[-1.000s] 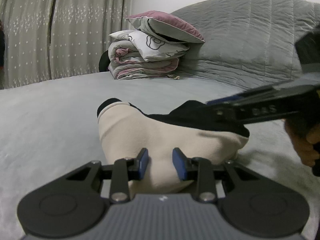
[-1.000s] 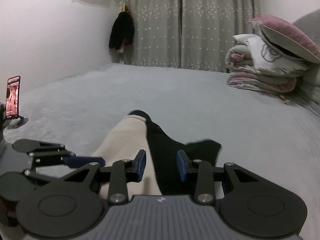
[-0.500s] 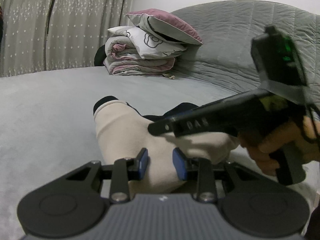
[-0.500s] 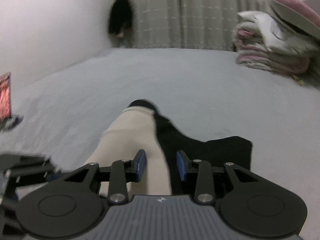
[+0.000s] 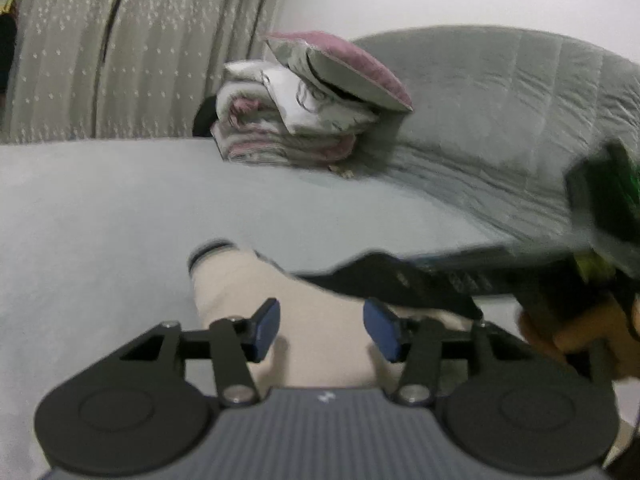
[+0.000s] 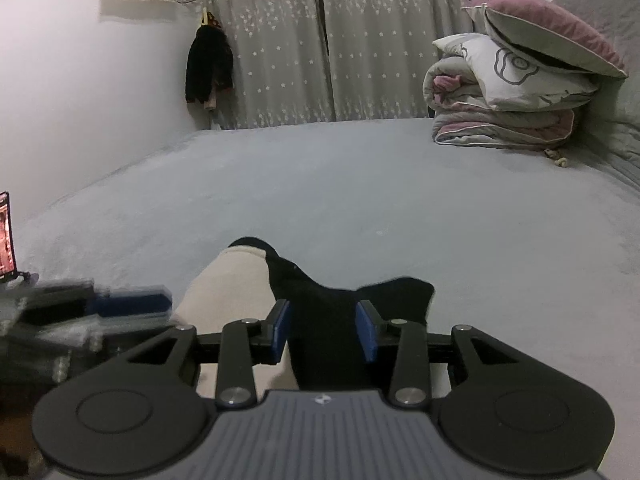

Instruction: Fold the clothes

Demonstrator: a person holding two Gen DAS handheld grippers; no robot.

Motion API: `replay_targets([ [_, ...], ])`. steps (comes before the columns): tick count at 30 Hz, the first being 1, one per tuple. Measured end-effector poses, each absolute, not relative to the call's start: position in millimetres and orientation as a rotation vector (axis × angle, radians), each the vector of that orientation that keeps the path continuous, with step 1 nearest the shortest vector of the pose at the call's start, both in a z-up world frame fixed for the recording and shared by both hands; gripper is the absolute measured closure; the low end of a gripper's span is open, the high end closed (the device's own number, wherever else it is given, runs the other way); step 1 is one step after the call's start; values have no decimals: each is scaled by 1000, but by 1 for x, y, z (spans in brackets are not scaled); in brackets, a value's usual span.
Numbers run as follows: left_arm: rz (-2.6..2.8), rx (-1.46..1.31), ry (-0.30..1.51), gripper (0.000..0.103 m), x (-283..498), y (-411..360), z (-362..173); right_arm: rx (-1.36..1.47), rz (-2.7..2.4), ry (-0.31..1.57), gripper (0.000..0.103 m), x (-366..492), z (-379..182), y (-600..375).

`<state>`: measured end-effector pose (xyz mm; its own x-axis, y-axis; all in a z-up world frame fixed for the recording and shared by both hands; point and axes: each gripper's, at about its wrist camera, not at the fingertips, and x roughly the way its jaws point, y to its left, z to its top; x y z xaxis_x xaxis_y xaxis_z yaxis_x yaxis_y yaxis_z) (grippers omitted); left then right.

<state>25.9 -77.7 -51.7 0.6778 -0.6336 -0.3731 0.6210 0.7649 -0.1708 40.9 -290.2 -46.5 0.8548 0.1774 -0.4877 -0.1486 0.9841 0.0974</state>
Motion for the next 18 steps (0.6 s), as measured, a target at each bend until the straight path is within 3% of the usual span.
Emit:
replay_targets([
  [4, -658, -56, 401, 57, 43, -76, -47, 45, 177, 511, 66, 29, -46, -294],
  [10, -541, -14, 496, 56, 69, -85, -74, 21, 150, 551, 66, 27, -56, -305],
  [13, -502, 9, 514, 50, 72, -85, -85, 48, 110, 595, 56, 32, -60, -313],
  [18, -497, -61, 524, 52, 69, -76, -74, 91, 111, 572, 56, 27, -54, -318],
])
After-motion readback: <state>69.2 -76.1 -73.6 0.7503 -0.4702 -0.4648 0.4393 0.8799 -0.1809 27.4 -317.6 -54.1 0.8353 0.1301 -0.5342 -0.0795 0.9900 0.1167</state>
